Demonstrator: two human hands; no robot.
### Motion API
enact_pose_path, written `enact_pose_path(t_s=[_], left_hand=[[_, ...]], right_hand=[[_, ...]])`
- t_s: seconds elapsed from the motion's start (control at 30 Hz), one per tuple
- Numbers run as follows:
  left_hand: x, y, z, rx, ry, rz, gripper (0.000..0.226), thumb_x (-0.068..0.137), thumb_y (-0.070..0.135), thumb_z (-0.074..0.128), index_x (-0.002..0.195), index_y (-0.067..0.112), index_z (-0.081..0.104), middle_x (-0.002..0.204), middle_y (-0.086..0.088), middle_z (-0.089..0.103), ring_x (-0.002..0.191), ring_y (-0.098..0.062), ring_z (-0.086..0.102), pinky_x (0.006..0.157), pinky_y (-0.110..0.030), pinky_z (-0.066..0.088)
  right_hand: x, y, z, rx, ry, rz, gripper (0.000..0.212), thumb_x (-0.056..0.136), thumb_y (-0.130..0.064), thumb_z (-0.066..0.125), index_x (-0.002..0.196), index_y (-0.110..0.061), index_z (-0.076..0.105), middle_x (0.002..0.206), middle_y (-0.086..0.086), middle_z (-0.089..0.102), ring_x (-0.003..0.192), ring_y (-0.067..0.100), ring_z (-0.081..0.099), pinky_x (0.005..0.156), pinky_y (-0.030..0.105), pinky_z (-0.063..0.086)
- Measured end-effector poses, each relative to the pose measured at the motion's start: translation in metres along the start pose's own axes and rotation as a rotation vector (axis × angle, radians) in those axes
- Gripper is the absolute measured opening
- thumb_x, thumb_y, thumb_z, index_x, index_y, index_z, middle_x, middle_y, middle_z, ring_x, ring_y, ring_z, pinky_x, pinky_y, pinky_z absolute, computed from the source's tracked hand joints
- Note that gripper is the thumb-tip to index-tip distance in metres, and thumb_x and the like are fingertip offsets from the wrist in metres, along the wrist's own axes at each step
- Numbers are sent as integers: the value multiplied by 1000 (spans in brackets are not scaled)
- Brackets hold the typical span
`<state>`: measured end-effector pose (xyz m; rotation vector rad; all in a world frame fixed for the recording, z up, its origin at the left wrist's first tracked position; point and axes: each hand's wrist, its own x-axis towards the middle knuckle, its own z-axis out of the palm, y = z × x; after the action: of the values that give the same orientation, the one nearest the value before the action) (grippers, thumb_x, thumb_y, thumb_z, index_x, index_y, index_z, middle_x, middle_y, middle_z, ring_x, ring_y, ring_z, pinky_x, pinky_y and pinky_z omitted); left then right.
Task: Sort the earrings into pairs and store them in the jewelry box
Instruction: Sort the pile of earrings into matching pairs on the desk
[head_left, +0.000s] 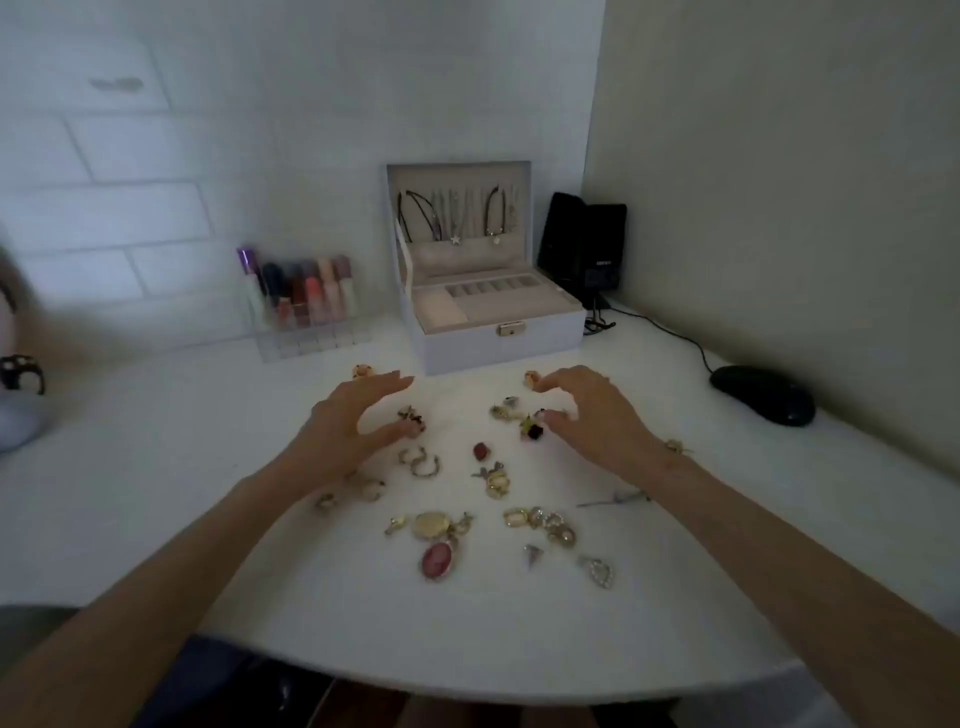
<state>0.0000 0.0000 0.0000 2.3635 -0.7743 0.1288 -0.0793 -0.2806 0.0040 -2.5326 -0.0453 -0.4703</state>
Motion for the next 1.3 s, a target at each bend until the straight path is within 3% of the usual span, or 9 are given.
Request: enact_pose_path(t_s=[0.13, 0.33, 0.57, 0.77, 0.9, 1.0, 1.1, 1.2, 1.3], left_hand=[[8, -20, -7, 147, 175, -166, 85, 76, 60, 62, 145, 26, 24, 155, -3, 17, 144, -21, 10, 115, -42, 9], [28, -38, -12, -47, 71, -429, 87, 81, 60, 51, 147, 16, 17, 154, -10, 17, 142, -27, 14, 116, -47, 12], [35, -22, -9, -64, -105, -299, 76, 87, 65, 33, 146, 19, 21, 153, -1, 24, 142, -22, 18, 117, -45, -4], [26, -14, 0, -196, -181, -137, 71, 70, 82, 35, 128, 42, 45, 120, 30, 52, 124, -5, 44, 116, -42, 16], [23, 12, 12, -140, -300, -49, 43, 91, 52, 40, 132, 39, 42, 126, 24, 43, 117, 0, 41, 116, -42, 17], [20, 28, 17, -144, -378, 24, 41, 86, 58, 40, 124, 46, 47, 126, 25, 46, 116, 1, 44, 112, -35, 27], [18, 33, 16, -272, -317, 49, 32, 91, 50, 44, 116, 38, 60, 121, 20, 58, 111, 4, 52, 103, -29, 40], [17, 31, 3, -361, -236, 12, 54, 78, 67, 47, 123, 38, 54, 128, 20, 52, 116, 6, 47, 106, -28, 35], [11, 13, -16, -249, -408, -32, 84, 56, 80, 59, 130, 53, 33, 141, 24, 28, 129, 0, 29, 108, -27, 24]], right_hand=[[9, -2, 1, -78, -128, 86, 44, 94, -34, 51, 134, -20, 43, 141, 2, 39, 130, 21, 30, 97, 23, 26], [34, -2, 13, -34, -257, 214, 50, 98, -26, 42, 145, -15, 26, 151, 8, 22, 138, 26, 22, 112, 32, 19], [45, -9, 25, -8, -336, 268, 52, 99, -27, 41, 147, -19, 23, 156, 5, 13, 143, 21, 15, 118, 33, 14], [34, -21, 18, 131, -331, 238, 41, 100, -16, 39, 140, -11, 37, 147, 7, 36, 130, 19, 39, 103, 25, 37], [23, -32, 16, 138, -364, 151, 37, 99, -12, 39, 135, -13, 46, 142, 4, 43, 128, 17, 42, 97, 22, 37], [18, -35, 13, 118, -412, 51, 36, 96, -12, 45, 131, -19, 51, 134, 1, 53, 124, 14, 47, 94, 17, 36], [14, -28, 1, 173, -284, 45, 32, 92, -14, 55, 122, -22, 58, 126, -3, 59, 118, 10, 53, 87, 14, 39], [11, -10, -25, -96, -15, 149, 28, 90, -22, 57, 118, -27, 59, 119, 0, 60, 112, 17, 53, 90, 28, 42], [3, 12, -57, -506, -133, 332, 38, 92, -34, 53, 128, -28, 48, 129, 9, 45, 119, 27, 44, 95, 35, 38]])
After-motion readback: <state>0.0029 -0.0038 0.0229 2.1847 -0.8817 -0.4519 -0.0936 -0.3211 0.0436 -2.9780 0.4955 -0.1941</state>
